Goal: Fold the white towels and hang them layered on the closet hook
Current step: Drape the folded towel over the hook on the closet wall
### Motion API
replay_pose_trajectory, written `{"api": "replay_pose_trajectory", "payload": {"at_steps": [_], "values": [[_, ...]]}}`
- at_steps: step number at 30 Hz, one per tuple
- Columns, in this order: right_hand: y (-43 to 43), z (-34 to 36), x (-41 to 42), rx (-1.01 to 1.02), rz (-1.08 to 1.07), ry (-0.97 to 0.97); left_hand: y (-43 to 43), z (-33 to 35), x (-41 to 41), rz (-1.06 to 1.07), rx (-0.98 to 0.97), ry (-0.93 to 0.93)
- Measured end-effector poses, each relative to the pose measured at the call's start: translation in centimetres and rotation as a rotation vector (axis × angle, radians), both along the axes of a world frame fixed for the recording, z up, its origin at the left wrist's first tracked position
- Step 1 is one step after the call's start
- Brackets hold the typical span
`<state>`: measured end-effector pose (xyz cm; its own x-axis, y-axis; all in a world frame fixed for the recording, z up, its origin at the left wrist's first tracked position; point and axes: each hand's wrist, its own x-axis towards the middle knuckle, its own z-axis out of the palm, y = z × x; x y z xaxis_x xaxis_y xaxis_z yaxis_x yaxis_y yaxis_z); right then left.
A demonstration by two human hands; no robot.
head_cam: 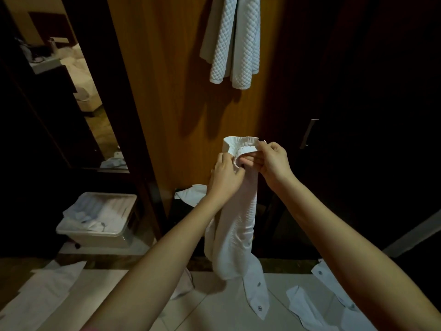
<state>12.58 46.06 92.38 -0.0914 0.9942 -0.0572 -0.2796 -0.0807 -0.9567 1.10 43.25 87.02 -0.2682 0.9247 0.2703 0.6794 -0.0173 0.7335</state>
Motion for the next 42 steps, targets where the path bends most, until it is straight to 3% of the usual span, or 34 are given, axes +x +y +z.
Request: {"api": "replay_pose_trajectory", "payload": {"at_steps": [3, 6, 8, 12, 17, 22, 25, 30, 35, 38, 42], "values": [[0.7, 0.0, 1.2, 0.008, -0.087, -0.105, 0.2, -0.2, -1.6, -0.057, 0.035, 0.018], [0.7, -0.4, 2.2, -0.05, -0.096, -0.089, 0.2, -0.8, -2.9, -0.137, 0.062, 0.066], [0.8, -1.3, 2.7, -0.025, -0.104, -0.246, 0.3, -0.7, -3.6, -0.171, 0.061, -0.028], [1.4, -1.8, 4.7, 0.377, -0.124, -1.066, 0.6, 1.5, -4.6, -0.285, 0.07, -0.075], [1.5, 0.1, 4.7, 0.801, 0.269, -1.222, 1.7, 5.1, -3.6, -0.511, -0.002, -0.12], [2.5, 4.0, 4.3, 0.592, 0.565, -1.006, 2.1, 8.5, -4.1, -0.642, -0.11, -0.15], [3.3, 5.7, 3.6, 0.612, 0.629, -0.99, 1.7, 9.6, -4.5, -0.635, -0.073, -0.236], [3.0, 5.8, 1.7, 0.616, 0.645, -0.804, 0.8, 10.5, -6.2, -0.529, 0.015, -0.282], [1.9, 5.3, 0.4, 0.818, 0.635, -0.804, -0.1, 9.9, -8.2, -0.463, 0.0, -0.293], [1.4, 5.4, -0.1, 0.856, 0.563, -0.738, -1.0, 8.9, -9.5, -0.498, 0.013, -0.521], [1.0, 6.3, -0.1, 0.862, 0.501, -0.704, -2.0, 6.5, -9.7, -0.535, 0.002, -1.111]]}}
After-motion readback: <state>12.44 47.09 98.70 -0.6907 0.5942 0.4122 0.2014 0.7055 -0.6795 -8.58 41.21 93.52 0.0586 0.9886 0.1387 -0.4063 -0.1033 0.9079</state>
